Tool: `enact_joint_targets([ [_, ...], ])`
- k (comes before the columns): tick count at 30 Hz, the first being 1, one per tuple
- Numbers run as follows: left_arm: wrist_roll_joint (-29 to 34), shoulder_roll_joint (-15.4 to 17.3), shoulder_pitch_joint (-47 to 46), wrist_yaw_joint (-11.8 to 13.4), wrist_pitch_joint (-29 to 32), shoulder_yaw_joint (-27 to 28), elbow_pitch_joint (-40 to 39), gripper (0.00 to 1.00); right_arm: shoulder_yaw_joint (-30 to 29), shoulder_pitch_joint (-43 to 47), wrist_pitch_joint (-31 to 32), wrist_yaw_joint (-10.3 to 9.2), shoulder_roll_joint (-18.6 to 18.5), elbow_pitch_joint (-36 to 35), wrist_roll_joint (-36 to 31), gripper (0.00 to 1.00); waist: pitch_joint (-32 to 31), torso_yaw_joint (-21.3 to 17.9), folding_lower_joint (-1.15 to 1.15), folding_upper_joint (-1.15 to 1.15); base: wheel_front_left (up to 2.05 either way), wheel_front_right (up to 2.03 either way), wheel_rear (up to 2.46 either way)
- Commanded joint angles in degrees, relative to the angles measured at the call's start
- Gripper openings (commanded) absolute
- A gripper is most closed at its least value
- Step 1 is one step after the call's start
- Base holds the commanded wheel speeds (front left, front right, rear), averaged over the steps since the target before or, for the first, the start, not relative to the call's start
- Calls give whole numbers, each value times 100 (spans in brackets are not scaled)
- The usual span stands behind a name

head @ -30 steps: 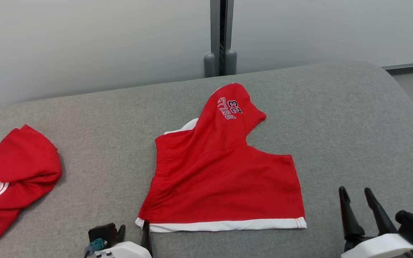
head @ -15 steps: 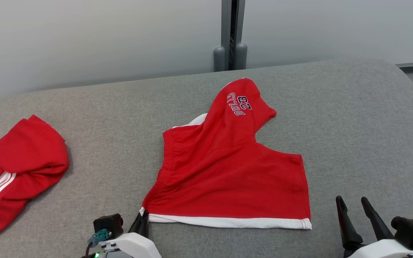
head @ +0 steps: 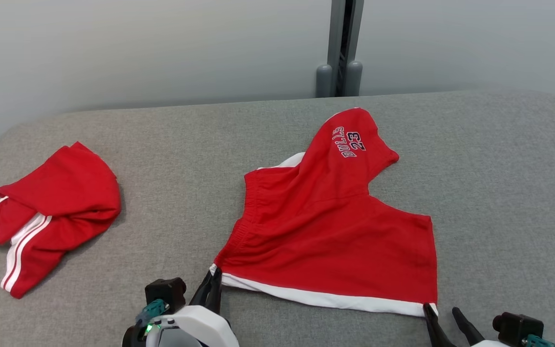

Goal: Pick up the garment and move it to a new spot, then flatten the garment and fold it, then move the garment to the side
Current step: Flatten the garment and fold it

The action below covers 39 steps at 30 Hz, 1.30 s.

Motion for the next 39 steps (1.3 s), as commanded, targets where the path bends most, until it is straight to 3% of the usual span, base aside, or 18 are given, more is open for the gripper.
enact_joint_targets([
  [1, 62, 22, 23, 51, 35, -64, -117, 0, 41, -123, -56, -1, -41, 161, 33, 100, 3, 88, 0, 0, 0, 0, 0],
  [9, 103, 20, 94, 163, 174, -257, -537, 0, 103, -400, -149, -1, -33, 970, 187, 100, 30, 242, 0, 0, 0, 0, 0],
  [10, 104, 25, 95, 177, 187, -265, -578, 0, 149, -426, -150, -1, -28, 1039, 207, 49, 35, 248, 0, 0, 0, 0, 0],
  [11, 104, 25, 95, 177, 187, -265, -578, 0, 149, -426, -150, -1, -28, 1039, 207, 49, 35, 248, 0, 0, 0, 0, 0],
  [12, 105, 33, 99, 188, 195, -273, -617, 0, 178, -459, -151, -1, -26, 1113, 229, 18, 44, 251, 0, 0, 0, 0, 0],
  [13, 105, 42, 105, 184, 213, -280, -649, 0, 209, -502, -167, -1, -24, 1172, 233, 0, 58, 253, 0, 0, 0, 0, 0],
  [19, 69, 113, 124, 230, 287, -284, -805, 0, 348, -707, -215, -2, -21, 1331, 442, 0, 89, 264, 0, 0, 0, 0, 0],
  [26, -172, 109, 189, 174, 420, -195, -1127, 0, 116, -902, -426, -1, -42, 1011, 379, 0, -33, 219, 0, 0, 0, 0, 0],
  [39, -526, 99, -435, 245, 1245, -206, -2429, 0, -710, -1349, 379, -1, -38, -1133, 193, 0, -431, 120, 0, 0, 0, 0, 0],
])
